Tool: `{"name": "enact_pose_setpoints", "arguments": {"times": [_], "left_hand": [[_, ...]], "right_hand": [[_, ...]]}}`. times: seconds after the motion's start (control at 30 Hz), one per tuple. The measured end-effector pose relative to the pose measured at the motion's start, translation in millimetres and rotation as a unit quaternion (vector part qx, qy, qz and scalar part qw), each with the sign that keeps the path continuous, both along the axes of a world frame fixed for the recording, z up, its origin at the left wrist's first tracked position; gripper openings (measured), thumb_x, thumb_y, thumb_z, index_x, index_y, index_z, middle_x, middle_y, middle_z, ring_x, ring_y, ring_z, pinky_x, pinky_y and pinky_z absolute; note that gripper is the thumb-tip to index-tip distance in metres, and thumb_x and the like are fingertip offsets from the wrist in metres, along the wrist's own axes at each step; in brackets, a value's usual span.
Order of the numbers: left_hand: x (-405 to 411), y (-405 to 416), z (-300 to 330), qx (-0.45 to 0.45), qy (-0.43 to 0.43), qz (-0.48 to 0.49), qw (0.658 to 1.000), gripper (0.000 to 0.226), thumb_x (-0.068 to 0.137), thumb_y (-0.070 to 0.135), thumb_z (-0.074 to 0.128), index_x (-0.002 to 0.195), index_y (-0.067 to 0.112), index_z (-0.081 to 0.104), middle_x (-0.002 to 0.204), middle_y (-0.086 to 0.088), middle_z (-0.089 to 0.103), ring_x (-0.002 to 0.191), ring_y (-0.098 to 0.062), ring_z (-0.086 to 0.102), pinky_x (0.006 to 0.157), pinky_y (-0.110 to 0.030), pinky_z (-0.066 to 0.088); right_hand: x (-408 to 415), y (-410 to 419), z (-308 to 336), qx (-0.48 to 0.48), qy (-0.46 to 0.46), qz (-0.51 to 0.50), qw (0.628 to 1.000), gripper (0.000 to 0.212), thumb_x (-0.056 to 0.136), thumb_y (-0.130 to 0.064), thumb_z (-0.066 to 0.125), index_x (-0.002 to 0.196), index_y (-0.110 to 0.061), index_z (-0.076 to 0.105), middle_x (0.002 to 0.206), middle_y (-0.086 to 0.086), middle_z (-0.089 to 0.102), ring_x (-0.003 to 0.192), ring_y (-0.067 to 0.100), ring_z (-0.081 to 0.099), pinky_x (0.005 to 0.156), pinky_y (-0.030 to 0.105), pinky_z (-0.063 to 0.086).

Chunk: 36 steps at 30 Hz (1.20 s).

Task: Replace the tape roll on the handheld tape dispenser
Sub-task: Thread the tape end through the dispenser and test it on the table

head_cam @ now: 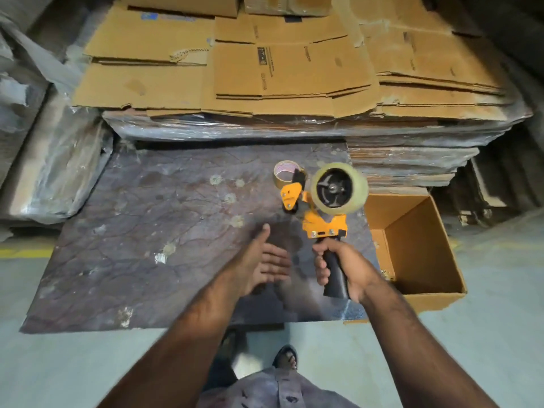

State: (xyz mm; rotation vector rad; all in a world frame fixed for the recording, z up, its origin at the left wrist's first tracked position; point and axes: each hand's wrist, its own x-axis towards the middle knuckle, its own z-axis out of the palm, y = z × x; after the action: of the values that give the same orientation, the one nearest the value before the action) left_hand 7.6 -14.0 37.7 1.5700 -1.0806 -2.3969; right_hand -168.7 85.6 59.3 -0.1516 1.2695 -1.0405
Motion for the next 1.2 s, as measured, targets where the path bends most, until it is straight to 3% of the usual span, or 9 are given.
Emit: {"name": "enact_pose_setpoints", "arguments": {"times": [0.1,0.27,0.43,0.6,0.7,0.77,0.9,1.07,1.2], "left_hand": [[-7,-9,-12,0.045,0.027,0.032,0.998,0.089,0.094,0.075,0.024,0.108,-0.001,0.068,0.105,-0.02,0.074,0.088,-0.031,0.072,0.075,-0.039,0.057],[-10,-43,-4,0.064,0.065,-0.01,0.996,0.096,0.09,0.081,0.014,0.105,0.006,0.071,0.102,-0.012,0.078,0.102,-0.03,0.071,0.092,-0.046,0.052],[-5,-74,-13,0.101,0.064,0.005,0.993,0.077,0.094,0.072,0.035,0.11,0.004,0.066,0.088,-0.014,0.078,0.086,-0.028,0.075,0.077,-0.039,0.059],[-1,-93,-18,0.102,0.08,0.008,0.992,0.034,0.098,0.043,0.053,0.101,0.01,0.062,0.085,-0.012,0.073,0.077,-0.022,0.07,0.067,-0.033,0.057],[-1,-97,-24,0.071,0.076,-0.029,0.994,0.022,0.099,0.035,0.055,0.118,0.025,0.054,0.071,-0.006,0.062,0.057,-0.016,0.055,0.048,-0.022,0.047],[-1,-93,-29,0.067,0.067,-0.082,0.992,0.022,0.097,0.044,0.056,0.114,0.03,0.055,0.061,-0.001,0.052,0.048,-0.013,0.043,0.043,-0.018,0.035],[1,-85,-35,0.081,0.087,-0.156,0.981,0.052,0.09,0.067,0.051,0.074,0.024,0.075,0.059,0.004,0.043,0.05,-0.012,0.034,0.047,-0.02,0.028],[-1,-76,-39,0.1,0.189,-0.143,0.966,0.05,0.092,0.053,0.044,0.089,0.014,0.077,0.071,-0.002,0.051,0.06,-0.017,0.042,0.06,-0.031,0.037],[0,-67,-35,0.095,0.248,-0.15,0.952,0.031,0.075,0.029,0.055,0.094,0.01,0.07,0.077,-0.002,0.054,0.064,-0.016,0.045,0.062,-0.032,0.041]], "right_hand": [[14,-8,4,-0.012,-0.069,-0.021,0.997,0.017,0.079,-0.017,0.059,0.067,-0.016,0.047,0.052,0.001,0.043,0.038,0.013,0.036,0.042,0.025,0.029],[41,-15,4,0.015,-0.065,-0.048,0.997,0.019,0.083,-0.016,0.055,0.065,-0.016,0.05,0.052,0.001,0.044,0.038,0.013,0.036,0.042,0.026,0.032],[67,-22,5,0.027,-0.054,-0.07,0.996,0.021,0.084,-0.016,0.054,0.064,-0.015,0.05,0.051,0.002,0.044,0.039,0.013,0.037,0.042,0.027,0.033],[90,-19,4,0.042,-0.05,-0.128,0.99,0.024,0.087,-0.013,0.052,0.062,-0.014,0.049,0.05,0.003,0.045,0.038,0.013,0.037,0.041,0.026,0.034],[101,-14,3,0.028,-0.058,-0.167,0.984,0.023,0.085,-0.013,0.053,0.063,-0.015,0.05,0.051,0.002,0.045,0.038,0.013,0.038,0.042,0.025,0.034],[106,-10,4,0.02,-0.057,-0.186,0.981,0.023,0.085,-0.014,0.053,0.062,-0.015,0.05,0.05,0.002,0.045,0.038,0.013,0.038,0.042,0.025,0.033],[112,-3,10,0.018,-0.054,-0.216,0.975,0.025,0.086,-0.014,0.051,0.061,-0.015,0.05,0.049,0.001,0.045,0.037,0.012,0.037,0.041,0.024,0.033],[114,3,20,-0.003,-0.061,-0.258,0.964,0.019,0.082,-0.015,0.054,0.063,-0.014,0.05,0.048,0.001,0.045,0.036,0.012,0.038,0.04,0.023,0.034],[114,5,30,-0.033,-0.06,-0.292,0.954,0.016,0.079,-0.015,0.055,0.065,-0.014,0.048,0.046,0.001,0.044,0.035,0.012,0.038,0.039,0.023,0.035]]}}
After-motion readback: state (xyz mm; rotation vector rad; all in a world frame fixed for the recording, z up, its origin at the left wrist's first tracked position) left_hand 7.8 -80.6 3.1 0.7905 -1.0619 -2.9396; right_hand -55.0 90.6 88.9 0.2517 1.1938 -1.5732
